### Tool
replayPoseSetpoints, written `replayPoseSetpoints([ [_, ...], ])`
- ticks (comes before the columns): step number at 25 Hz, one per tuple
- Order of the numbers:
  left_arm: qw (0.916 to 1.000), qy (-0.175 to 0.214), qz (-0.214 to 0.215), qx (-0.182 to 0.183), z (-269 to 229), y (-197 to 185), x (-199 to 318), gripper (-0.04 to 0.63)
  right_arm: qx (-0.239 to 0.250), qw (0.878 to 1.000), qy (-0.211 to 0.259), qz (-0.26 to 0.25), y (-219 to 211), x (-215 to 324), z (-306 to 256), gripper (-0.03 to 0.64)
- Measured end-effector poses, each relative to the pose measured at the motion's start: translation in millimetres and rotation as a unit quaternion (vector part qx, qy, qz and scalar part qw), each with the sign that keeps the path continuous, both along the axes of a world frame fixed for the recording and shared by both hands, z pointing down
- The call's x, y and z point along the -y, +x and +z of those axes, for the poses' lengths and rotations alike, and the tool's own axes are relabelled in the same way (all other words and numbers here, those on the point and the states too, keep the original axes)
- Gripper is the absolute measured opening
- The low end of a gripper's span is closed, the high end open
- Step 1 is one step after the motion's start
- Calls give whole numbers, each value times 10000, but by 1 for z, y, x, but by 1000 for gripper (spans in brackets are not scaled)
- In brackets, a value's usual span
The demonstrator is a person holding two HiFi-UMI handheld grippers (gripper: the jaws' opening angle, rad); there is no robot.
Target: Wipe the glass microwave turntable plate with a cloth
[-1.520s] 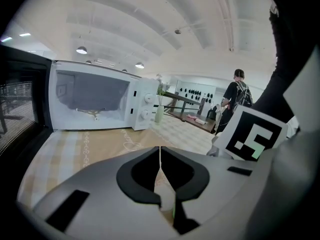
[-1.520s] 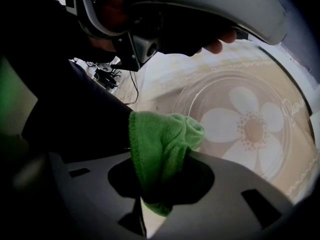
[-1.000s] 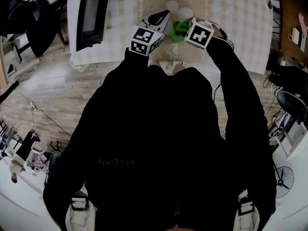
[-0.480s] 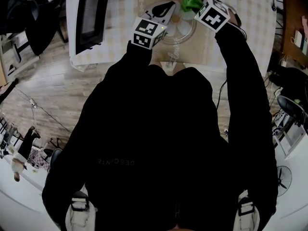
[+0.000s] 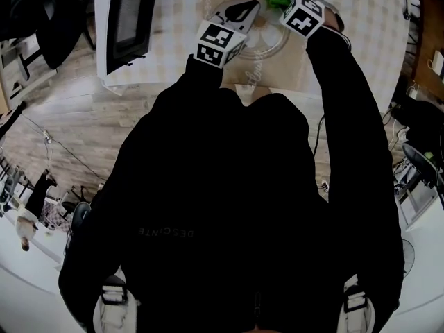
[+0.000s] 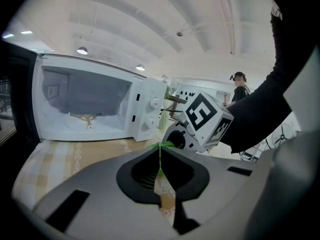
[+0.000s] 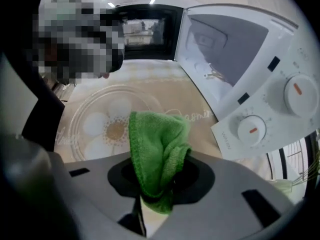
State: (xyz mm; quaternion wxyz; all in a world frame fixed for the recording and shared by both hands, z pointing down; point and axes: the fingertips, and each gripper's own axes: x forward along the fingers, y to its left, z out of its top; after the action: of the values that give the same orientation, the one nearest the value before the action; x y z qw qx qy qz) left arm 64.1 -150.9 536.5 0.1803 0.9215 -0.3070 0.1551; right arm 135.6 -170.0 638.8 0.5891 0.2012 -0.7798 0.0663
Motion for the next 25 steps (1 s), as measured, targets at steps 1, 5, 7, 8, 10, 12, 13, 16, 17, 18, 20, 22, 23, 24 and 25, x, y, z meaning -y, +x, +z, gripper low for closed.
replayPoseSetpoints([
  [1, 10000, -21, -10, 4, 2, 0, 0, 23, -46, 10000, -31, -55, 0, -2, 5, 114],
  [5, 10000, -84, -6, 33, 10, 0, -2, 23, -95, 9994, -284, -159, 0, -15, 21, 114],
  [7, 9999, -107, -6, 35, 12, 1, -2, 23, 6, 9994, -353, -21, 1, -16, 21, 114],
  [8, 9999, -114, -7, 34, 12, 2, -3, 23, 53, 9991, -410, 68, 2, -16, 21, 112],
  [10, 9999, -123, -6, 38, 12, 3, -4, 23, 97, 9985, -515, 160, 4, -17, 20, 112],
  [12, 9999, -137, -3, 37, 13, 4, -6, 23, 93, 9981, -585, 146, 5, -20, 21, 112],
  [13, 9999, -146, -3, 28, 13, 5, -7, 23, 77, 9981, -603, 140, 6, -23, 21, 112],
  [16, 9999, -155, 28, 13, 15, 9, -11, 23, -14, 9979, -636, 125, 11, -31, 21, 112],
  [17, 9999, -155, 48, 16, 15, 10, -13, 23, -45, 9979, -633, 97, 12, -34, 21, 112],
  [18, 9999, -155, 68, 22, 16, 11, -15, 23, -71, 9981, -613, 52, 12, -37, 21, 112],
  [20, 9998, -160, 105, 33, 16, 12, -19, 23, -108, 9985, -531, -69, 11, -43, 19, 112],
  [22, 9998, -168, 135, 46, 17, 13, -22, 23, -126, 9986, -489, -150, 10, -49, 18, 112],
  [23, 9997, -173, 141, 50, 17, 13, -24, 23, -124, 9985, -499, -167, 9, -52, 18, 112],
  [24, 9997, -178, 141, 52, 17, 13, -25, 23, -116, 9984, -526, -178, 9, -56, 18, 112],
  [25, 9997, -180, 142, 53, 17, 13, -26, 23, -104, 9982, -564, -193, 7, -59, 19, 112],
])
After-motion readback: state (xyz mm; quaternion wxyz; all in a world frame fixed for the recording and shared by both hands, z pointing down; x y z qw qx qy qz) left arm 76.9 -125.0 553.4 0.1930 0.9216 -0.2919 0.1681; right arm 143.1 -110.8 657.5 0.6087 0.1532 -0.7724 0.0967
